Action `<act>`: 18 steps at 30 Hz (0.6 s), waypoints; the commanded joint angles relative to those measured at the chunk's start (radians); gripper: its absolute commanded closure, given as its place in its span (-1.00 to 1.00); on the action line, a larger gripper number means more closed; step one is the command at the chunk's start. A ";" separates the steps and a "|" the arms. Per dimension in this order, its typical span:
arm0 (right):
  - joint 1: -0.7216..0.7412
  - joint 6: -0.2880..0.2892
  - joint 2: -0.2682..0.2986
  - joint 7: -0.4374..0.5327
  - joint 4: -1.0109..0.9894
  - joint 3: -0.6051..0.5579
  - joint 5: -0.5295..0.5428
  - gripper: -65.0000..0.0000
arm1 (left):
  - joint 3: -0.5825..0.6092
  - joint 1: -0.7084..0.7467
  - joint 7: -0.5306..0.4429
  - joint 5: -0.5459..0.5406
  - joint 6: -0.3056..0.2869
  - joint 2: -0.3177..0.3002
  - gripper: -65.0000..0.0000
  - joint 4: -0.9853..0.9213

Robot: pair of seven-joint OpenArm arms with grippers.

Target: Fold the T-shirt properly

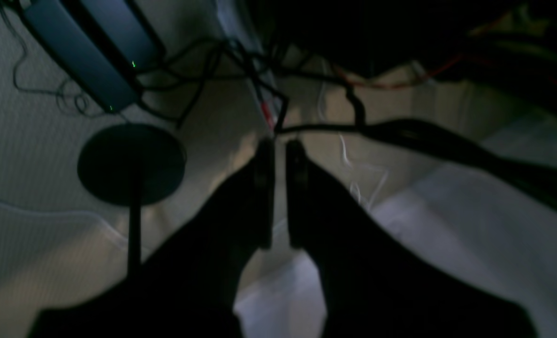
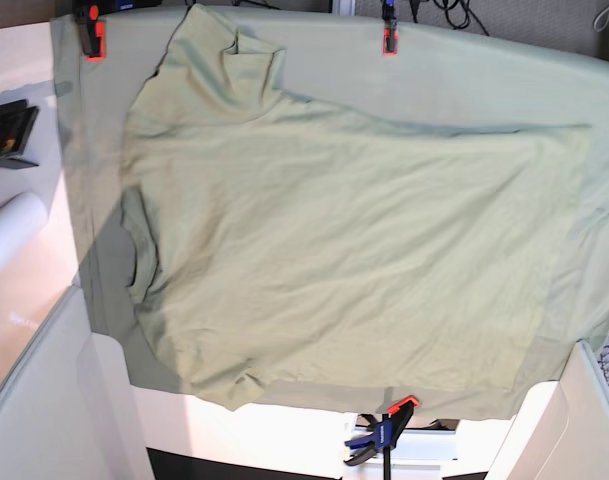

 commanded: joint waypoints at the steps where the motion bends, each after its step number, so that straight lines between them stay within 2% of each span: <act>1: -0.040 0.008 0.014 0.003 0.050 0.000 0.035 0.89 | -0.007 0.031 -0.010 -0.021 -0.031 -0.018 0.87 0.056; 3: -0.101 0.008 0.035 -0.043 0.150 0.000 0.102 0.89 | -0.043 0.086 -0.001 -0.053 -0.075 -0.044 0.87 0.158; 7: -0.209 0.008 0.081 -0.167 0.359 0.000 0.223 0.89 | -0.184 0.206 -0.001 -0.115 -0.211 -0.066 0.87 0.359; 9: -0.259 0.008 0.103 -0.220 0.469 0.000 0.275 0.89 | -0.260 0.265 0.006 -0.156 -0.248 -0.069 0.87 0.455; 13: -0.349 0.007 0.129 -0.321 0.691 0.004 0.335 0.89 | -0.383 0.366 0.006 -0.212 -0.257 -0.089 0.87 0.626; 18: -0.420 0.008 0.128 -0.460 0.960 0.032 0.423 0.89 | -0.497 0.456 0.006 -0.216 -0.257 -0.121 0.86 0.808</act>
